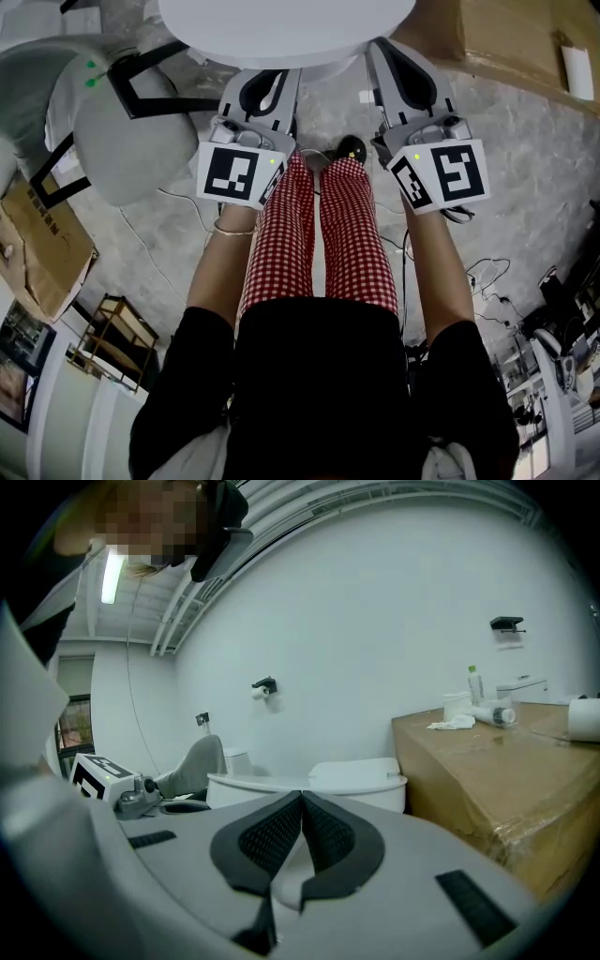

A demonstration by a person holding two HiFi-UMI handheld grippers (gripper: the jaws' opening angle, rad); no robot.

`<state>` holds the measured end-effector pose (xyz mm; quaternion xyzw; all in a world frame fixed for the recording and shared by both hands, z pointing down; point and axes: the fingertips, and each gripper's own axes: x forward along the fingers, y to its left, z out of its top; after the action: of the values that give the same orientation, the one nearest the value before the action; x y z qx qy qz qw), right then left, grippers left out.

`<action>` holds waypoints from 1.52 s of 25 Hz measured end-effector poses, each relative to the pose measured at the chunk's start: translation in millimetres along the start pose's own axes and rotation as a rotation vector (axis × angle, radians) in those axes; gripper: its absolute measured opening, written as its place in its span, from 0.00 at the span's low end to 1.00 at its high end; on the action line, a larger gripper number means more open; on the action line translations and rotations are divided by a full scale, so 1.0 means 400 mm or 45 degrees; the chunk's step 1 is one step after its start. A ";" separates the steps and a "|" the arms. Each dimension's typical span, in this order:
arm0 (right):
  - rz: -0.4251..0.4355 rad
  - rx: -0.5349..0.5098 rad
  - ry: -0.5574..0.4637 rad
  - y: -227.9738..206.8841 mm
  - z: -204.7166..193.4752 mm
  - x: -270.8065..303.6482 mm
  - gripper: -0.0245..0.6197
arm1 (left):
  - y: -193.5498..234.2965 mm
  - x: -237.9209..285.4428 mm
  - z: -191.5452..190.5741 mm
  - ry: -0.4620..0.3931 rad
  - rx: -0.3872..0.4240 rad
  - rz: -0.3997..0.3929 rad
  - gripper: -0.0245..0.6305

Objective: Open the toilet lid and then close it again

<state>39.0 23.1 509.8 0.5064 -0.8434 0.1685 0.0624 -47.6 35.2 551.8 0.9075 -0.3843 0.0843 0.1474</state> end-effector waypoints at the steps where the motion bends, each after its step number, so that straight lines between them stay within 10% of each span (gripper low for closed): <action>1: 0.002 -0.001 0.004 0.001 -0.005 0.000 0.07 | 0.001 -0.001 -0.005 0.006 0.002 0.000 0.04; 38: -0.051 0.034 0.222 0.002 -0.187 -0.012 0.07 | 0.005 -0.024 -0.191 0.123 -0.038 0.018 0.04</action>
<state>35.5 53.4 578.3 0.5073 -0.8222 0.2218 0.1321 -58.9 65.8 621.7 0.8974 -0.3843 0.1233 0.1785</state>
